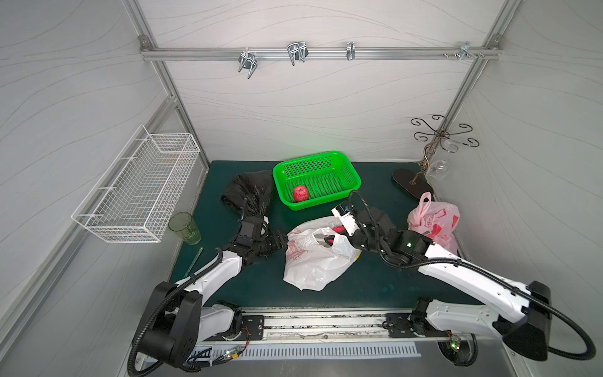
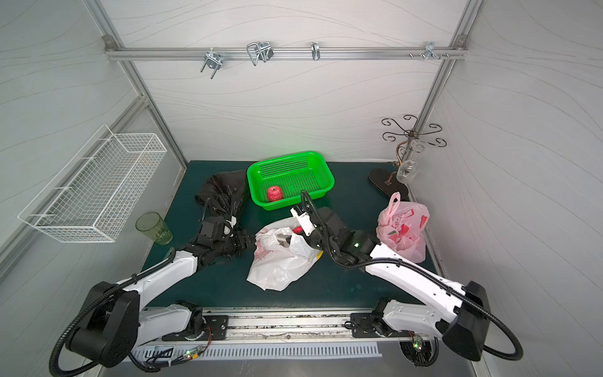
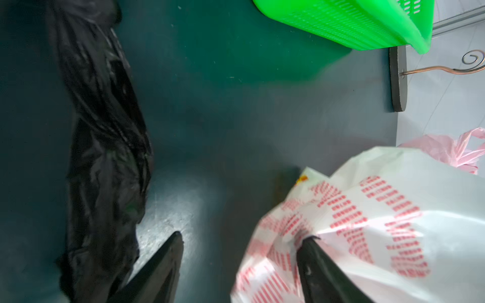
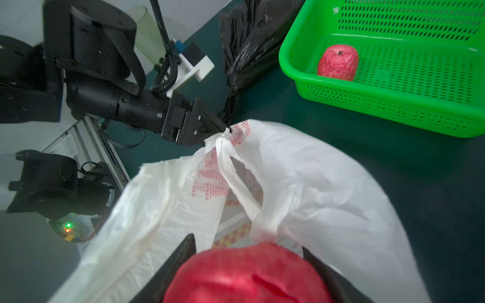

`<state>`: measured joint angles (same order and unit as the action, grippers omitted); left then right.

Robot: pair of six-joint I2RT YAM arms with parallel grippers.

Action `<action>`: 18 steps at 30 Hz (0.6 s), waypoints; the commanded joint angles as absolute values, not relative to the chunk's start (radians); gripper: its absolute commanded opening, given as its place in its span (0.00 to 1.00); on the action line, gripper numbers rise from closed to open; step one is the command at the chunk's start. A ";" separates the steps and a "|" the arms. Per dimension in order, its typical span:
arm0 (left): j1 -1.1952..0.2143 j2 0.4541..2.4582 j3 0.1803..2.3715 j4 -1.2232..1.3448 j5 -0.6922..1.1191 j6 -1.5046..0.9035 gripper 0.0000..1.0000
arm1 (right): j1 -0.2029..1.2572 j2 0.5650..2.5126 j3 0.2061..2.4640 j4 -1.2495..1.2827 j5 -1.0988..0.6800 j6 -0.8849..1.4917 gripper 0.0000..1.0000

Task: Untie the knot of a plastic bag & take out the apple
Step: Pick up the apple from the plastic bag.

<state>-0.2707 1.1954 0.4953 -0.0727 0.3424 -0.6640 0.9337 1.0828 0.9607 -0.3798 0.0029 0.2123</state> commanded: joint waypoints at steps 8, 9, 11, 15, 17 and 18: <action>-0.271 0.991 0.608 -0.062 0.486 -0.731 0.82 | 0.954 1.198 0.915 -0.385 0.194 0.250 0.47; -0.272 0.965 0.628 -0.075 0.499 -0.735 0.84 | 0.973 1.216 0.904 -0.362 0.223 0.261 0.47; -0.275 0.927 0.655 -0.081 0.533 -0.746 0.86 | 1.021 1.258 0.894 -0.329 0.311 0.278 0.47; -0.312 0.896 0.686 -0.036 0.618 -0.795 0.86 | 1.092 1.406 0.934 -0.293 0.537 0.315 0.47; -0.361 0.897 0.700 -0.021 0.631 -0.813 0.85 | 1.098 1.489 0.989 -0.313 0.598 0.351 0.47; -0.391 0.897 0.709 -0.021 0.631 -0.813 0.85 | 1.101 1.527 1.023 -0.321 0.620 0.373 0.47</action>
